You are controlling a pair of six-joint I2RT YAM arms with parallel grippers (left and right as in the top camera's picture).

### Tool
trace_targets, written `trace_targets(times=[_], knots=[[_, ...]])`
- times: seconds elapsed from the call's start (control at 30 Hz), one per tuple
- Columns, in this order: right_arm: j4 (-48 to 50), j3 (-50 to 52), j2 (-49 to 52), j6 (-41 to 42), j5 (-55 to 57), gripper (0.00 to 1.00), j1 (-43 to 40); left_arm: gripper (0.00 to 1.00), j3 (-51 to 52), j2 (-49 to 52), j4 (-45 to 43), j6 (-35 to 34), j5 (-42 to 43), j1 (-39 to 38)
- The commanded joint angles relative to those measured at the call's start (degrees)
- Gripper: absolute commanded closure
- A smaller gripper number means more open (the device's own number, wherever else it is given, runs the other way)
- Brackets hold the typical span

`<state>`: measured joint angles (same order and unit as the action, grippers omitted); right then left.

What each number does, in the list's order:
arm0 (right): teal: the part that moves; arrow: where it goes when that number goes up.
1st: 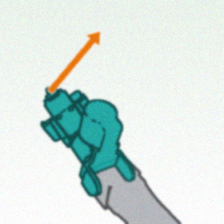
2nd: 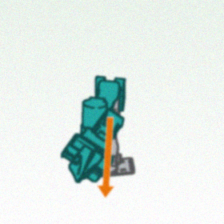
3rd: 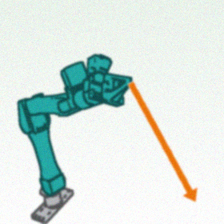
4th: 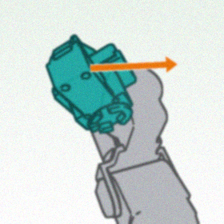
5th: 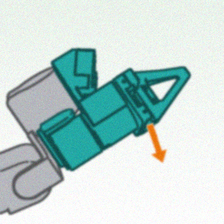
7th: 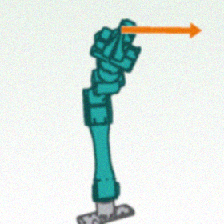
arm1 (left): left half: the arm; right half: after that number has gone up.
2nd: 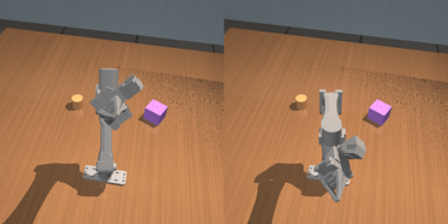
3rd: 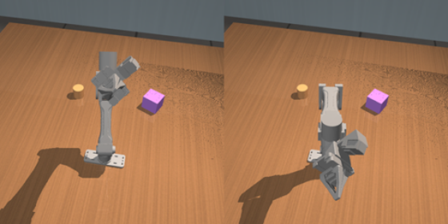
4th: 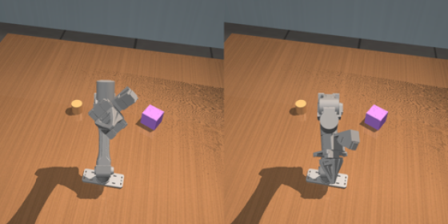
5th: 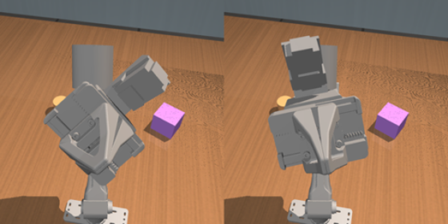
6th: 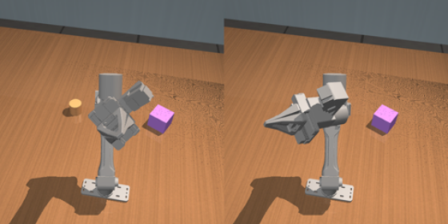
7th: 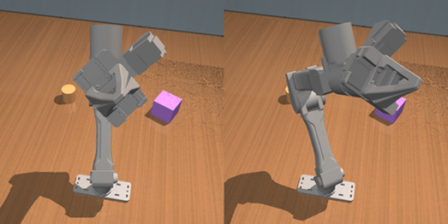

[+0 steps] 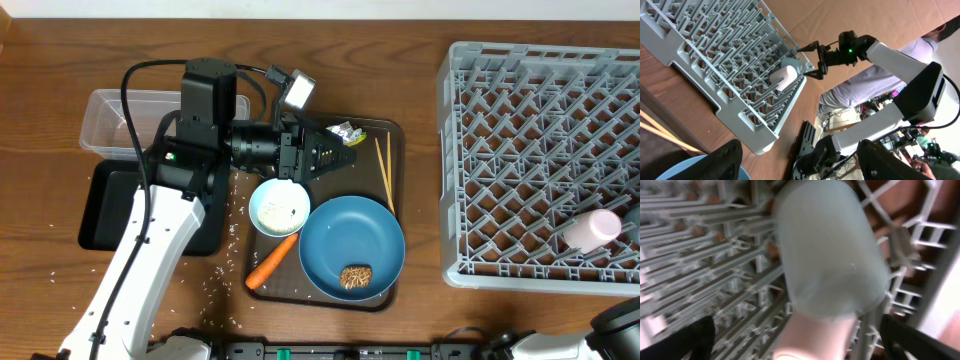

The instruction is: Sort waste into correct bins and load items into the dishwasher rack

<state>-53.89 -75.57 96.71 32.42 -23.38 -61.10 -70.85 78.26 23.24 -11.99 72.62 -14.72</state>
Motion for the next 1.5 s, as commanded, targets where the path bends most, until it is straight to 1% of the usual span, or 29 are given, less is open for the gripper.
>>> trace_targets(times=[0.0,0.1,0.2,0.27,0.33,0.43,0.5,0.57,0.67,0.73,0.8,0.87,0.93,1.0,1.03,1.1,1.2,1.23,1.33,1.47], knots=[[1.5,-0.5,-1.0,-1.2,-9.9,0.01,-1.5,0.25,-0.6,-0.3,0.0,0.3,-0.2,0.3],[3.2,-0.5,-3.3,-3.5,-15.0,0.01,-1.4,0.25,-0.7,-0.3,0.0,0.5,-0.3,0.3],[3.6,-0.5,-7.7,-5.4,-17.6,0.01,0.5,0.25,-0.7,-0.3,0.0,1.1,-0.4,0.3],[3.7,-0.5,-11.0,-6.0,-17.9,0.01,2.6,0.25,-0.7,-0.4,0.2,1.2,-2.5,0.3],[3.8,-0.5,-15.0,-7.0,-18.3,0.01,5.8,0.25,-0.7,-0.9,0.9,1.2,-6.3,0.3],[3.8,-0.5,-21.3,-9.2,-17.1,0.01,12.9,0.25,-0.7,-2.5,4.6,2.1,-17.0,0.3],[3.5,-0.5,-25.2,-10.5,-14.0,0.01,18.4,0.25,-0.7,-3.7,8.2,2.5,-25.4,0.3],[2.8,-0.5,-28.9,-12.4,-8.4,0.01,24.9,0.25,-0.7,-5.0,13.1,2.5,-35.9,0.2],[0.5,-0.5,-32.4,-14.1,2.9,0.01,33.2,0.25,-0.7,-6.0,19.3,2.2,-47.9,0.2],[-1.6,-0.5,-33.5,-14.1,7.8,0.01,38.2,0.25,-0.7,-5.9,22.6,2.3,-53.0,0.2],[-3.0,-0.5,-33.8,-15.7,7.5,0.01,42.6,0.25,-0.6,-5.6,25.0,2.3,-55.5,0.2],[-3.6,-0.5,-33.7,-19.6,5.0,0.01,46.7,0.25,-0.6,-5.1,26.1,2.3,-56.9,0.2],[-3.5,-0.5,-33.2,-22.2,2.9,0.02,51.0,0.25,-0.6,-4.3,25.5,2.3,-56.8,0.1],[-3.2,-0.5,-32.7,-22.2,3.5,0.04,54.6,0.25,-0.6,-3.3,24.5,2.8,-56.8,0.1],[-3.0,-0.5,-32.3,-22.2,3.7,0.06,56.0,0.25,-0.6,-2.6,23.8,3.6,-56.9,0.0],[-2.5,-0.5,-31.6,-22.2,4.1,0.06,58.3,0.25,-0.6,-1.0,22.0,6.0,-56.9,-0.8],[-2.3,-0.5,-30.6,-20.2,5.1,0.06,59.2,0.25,-0.6,2.8,17.5,10.2,-58.8,-4.0],[-2.3,-0.5,-30.3,-18.9,5.7,0.06,59.2,0.2,-0.6,4.4,15.7,10.9,-61.2,-5.3],[-2.4,-0.5,-29.7,-17.6,5.6,0.05,59.2,0.17,-0.6,9.5,10.4,12.6,-67.8,-8.4],[-3.4,-0.5,-29.7,-17.0,5.6,0.05,59.2,0.16,-0.6,17.7,1.1,17.3,-68.2,-11.5]])
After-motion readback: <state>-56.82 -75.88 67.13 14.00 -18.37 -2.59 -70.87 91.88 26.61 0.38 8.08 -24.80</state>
